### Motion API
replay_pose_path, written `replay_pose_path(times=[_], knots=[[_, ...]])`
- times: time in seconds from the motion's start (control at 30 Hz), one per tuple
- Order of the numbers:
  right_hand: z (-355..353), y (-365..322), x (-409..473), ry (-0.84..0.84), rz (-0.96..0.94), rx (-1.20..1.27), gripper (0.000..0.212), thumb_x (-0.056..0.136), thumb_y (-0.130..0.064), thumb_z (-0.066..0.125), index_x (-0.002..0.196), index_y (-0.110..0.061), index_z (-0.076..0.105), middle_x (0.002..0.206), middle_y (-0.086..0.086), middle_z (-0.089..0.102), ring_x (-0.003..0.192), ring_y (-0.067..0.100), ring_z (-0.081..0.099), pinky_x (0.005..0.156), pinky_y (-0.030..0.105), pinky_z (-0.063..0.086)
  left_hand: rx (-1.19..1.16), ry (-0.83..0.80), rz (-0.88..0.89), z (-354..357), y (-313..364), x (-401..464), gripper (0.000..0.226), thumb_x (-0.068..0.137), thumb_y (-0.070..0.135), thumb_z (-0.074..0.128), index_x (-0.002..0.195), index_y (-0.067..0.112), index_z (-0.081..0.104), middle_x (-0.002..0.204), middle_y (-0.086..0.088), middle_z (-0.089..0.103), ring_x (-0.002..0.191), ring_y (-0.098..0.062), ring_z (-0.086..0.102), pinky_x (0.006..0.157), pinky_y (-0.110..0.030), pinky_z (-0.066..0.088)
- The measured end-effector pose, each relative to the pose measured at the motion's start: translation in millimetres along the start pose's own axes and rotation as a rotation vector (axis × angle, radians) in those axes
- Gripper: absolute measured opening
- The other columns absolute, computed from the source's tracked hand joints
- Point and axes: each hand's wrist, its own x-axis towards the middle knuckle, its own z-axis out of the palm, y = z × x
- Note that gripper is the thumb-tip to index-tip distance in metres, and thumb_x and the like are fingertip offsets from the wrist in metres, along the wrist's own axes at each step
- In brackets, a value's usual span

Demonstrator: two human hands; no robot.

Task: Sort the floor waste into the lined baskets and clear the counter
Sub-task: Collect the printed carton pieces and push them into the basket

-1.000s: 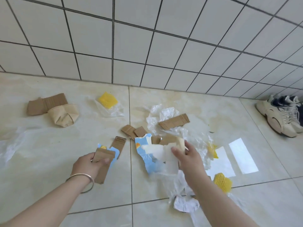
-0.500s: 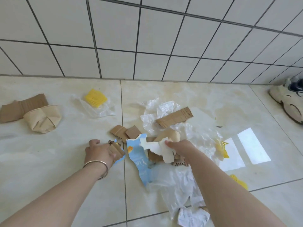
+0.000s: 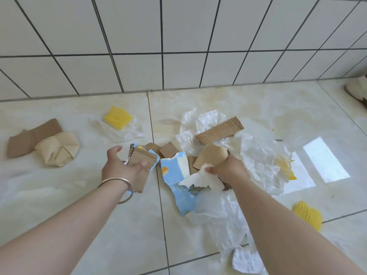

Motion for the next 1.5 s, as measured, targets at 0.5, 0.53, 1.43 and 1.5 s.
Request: replay_pose_path(times=[0.5,0.53,1.43,1.5], knots=[[26.3,19.3,-33.2,-0.058,-0.074,0.377,0.056,0.080,-0.028,0.068,0.127,-0.017,0.039,0.105,0.003,0.054,0.107,0.029,0.056,0.085,0.046,0.053,-0.014,-0.178,-0.071,85.6,16.1,-12.6,0.030,0.083,0.034,0.062,0.107,0.016,0.067,0.112,-0.012,0.066,0.106,-0.032,0.059,0.089,-0.031,0.045],[26.0,18.5,-34.1,-0.066,-0.061,0.364,0.049,0.079,-0.029,0.069,0.119,-0.013,0.045,0.101,0.002,0.054,0.105,0.028,0.057,0.082,0.044,0.054,-0.025,-0.187,-0.085,84.4,12.1,-13.2,0.028,0.083,0.034,0.063,0.104,0.017,0.068,0.109,-0.011,0.067,0.105,-0.033,0.059,0.088,-0.032,0.045],[-54.5,-77.9,-196.4,-0.453,-0.314,1.099,0.045,0.088,-0.037,0.056,0.118,-0.003,0.058,0.062,0.010,0.065,0.045,0.026,0.061,0.044,0.030,0.034,-0.425,0.096,0.175,-210.7,2.8,-127.8,0.089,0.077,0.020,0.073,0.143,0.033,0.015,0.132,0.006,0.045,0.117,-0.021,0.052,0.102,-0.042,0.044],[-54.2,-103.3,-240.0,-0.516,-0.399,1.090,0.046,0.089,-0.039,0.052,0.117,-0.002,0.059,0.058,0.007,0.065,0.043,0.023,0.059,0.048,0.032,0.032,-0.467,0.162,0.152,-264.0,-9.4,-156.6,0.109,0.073,0.026,0.077,0.145,0.038,-0.004,0.139,-0.002,0.047,0.119,-0.023,0.053,0.104,-0.039,0.042]])
